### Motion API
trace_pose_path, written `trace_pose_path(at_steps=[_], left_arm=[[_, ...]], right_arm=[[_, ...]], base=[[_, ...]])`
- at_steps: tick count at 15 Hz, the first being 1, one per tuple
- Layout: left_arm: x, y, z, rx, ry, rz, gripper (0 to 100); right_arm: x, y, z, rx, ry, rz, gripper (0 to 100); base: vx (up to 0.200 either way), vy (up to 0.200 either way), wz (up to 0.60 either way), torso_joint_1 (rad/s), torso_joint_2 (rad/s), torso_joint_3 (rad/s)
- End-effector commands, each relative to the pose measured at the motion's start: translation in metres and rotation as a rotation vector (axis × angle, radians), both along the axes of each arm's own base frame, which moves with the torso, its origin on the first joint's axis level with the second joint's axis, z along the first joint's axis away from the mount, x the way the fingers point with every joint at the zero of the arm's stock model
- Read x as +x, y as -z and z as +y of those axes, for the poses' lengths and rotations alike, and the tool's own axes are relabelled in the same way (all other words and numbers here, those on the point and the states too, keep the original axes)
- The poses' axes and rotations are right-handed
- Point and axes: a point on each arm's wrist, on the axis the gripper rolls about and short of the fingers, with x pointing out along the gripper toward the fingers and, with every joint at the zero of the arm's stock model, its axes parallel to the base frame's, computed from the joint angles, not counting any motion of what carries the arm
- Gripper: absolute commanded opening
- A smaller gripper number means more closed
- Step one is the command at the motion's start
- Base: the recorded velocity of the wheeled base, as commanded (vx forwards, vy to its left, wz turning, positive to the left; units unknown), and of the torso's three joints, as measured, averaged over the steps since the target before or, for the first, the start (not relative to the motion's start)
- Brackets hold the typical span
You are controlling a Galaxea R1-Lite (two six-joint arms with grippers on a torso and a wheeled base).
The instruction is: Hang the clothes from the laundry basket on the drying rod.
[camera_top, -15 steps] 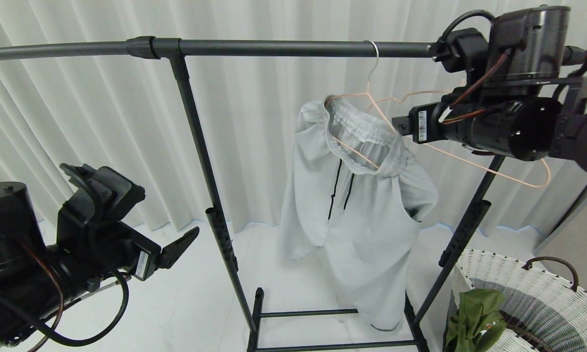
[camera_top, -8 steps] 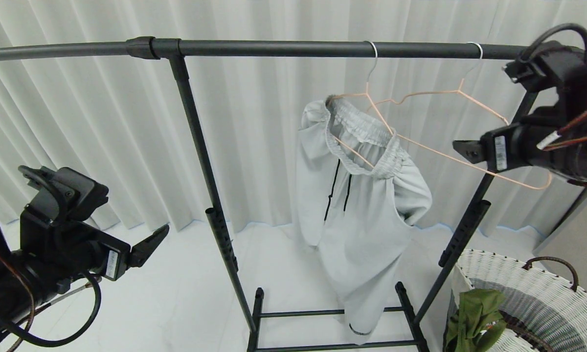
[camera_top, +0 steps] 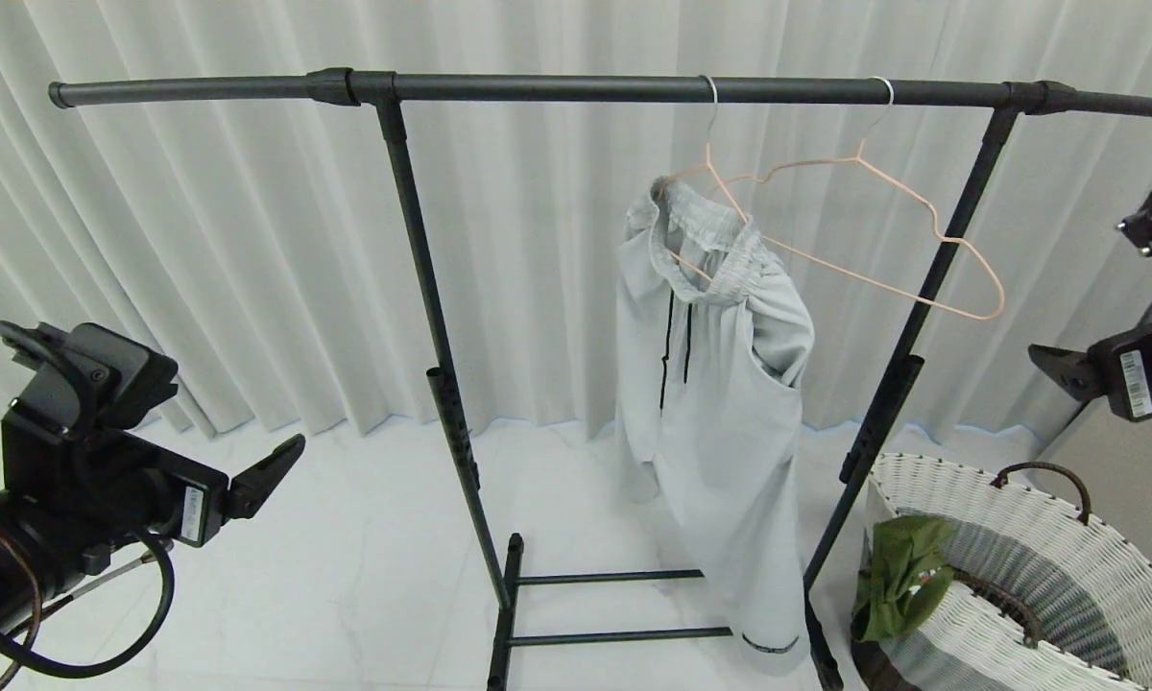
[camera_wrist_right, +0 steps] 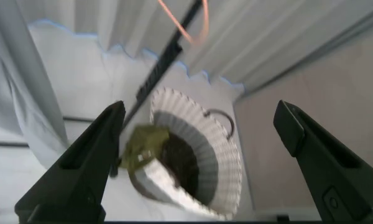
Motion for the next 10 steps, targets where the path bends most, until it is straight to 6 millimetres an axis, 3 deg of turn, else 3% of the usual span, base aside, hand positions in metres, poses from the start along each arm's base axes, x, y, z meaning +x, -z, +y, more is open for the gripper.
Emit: trace_pose_path(at_steps=[1,6,10], left_arm=[[-0.001,-0.001,0.002,-0.01,-0.011,-0.005,100],[-0.012,0.005,0.004,-0.039,-0.028,0.004,100],[-0.013,0.007,0.004,-0.084,-0.039,0.015,100]], right_arm=[[-0.005,0.001,-0.005,0.002,0.016,-0.007,100],[-0.007,0.002,-0.008,0.001,0.028,-0.009,100],[-0.008,0.012,-0.008,-0.009,0.03,0.021,100]], base=[[0.0,0.0,0.0,0.0,0.0,0.0],[0.0,0.0,0.0,0.0,0.0,0.0],[0.0,0.0,0.0,-0.151,0.37,0.203]])
